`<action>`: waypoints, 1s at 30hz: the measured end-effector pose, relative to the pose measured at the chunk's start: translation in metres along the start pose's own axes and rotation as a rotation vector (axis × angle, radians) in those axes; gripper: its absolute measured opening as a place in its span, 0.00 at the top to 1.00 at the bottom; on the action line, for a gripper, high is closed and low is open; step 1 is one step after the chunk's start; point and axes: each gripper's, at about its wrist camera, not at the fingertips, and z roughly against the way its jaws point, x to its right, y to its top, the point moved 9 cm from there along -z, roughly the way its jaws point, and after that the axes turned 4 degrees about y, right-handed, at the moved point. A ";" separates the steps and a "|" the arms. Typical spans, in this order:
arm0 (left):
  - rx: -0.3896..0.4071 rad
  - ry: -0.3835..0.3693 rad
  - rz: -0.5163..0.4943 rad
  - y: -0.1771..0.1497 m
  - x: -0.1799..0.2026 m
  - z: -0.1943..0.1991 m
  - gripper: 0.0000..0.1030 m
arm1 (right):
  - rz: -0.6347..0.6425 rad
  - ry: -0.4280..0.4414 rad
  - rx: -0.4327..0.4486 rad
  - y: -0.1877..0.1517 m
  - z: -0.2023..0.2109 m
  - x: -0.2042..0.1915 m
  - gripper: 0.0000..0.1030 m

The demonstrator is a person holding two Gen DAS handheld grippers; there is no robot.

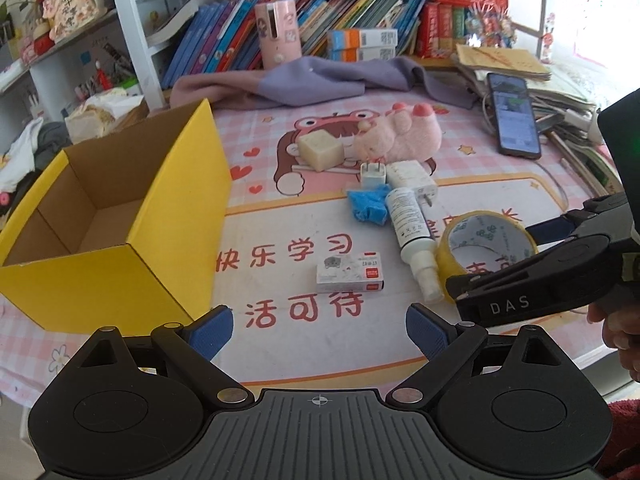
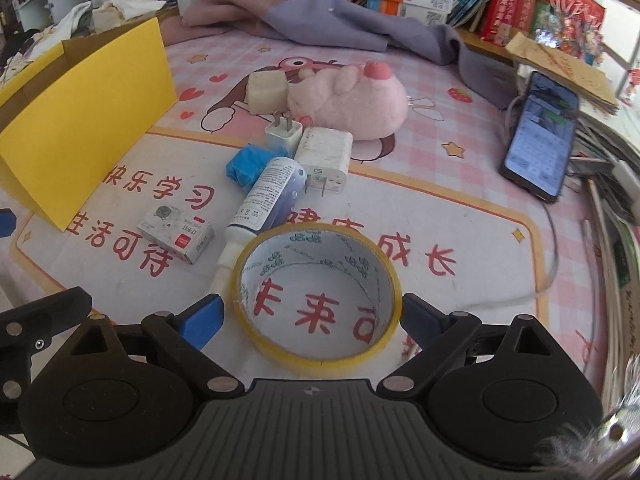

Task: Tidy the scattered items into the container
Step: 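Grasp the yellow tape roll with the right tool while the left tool grasps the white medicine box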

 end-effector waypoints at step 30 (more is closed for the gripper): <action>-0.136 -0.026 0.060 0.020 0.018 -0.093 0.31 | 0.029 0.006 -0.006 0.020 -0.016 0.046 0.13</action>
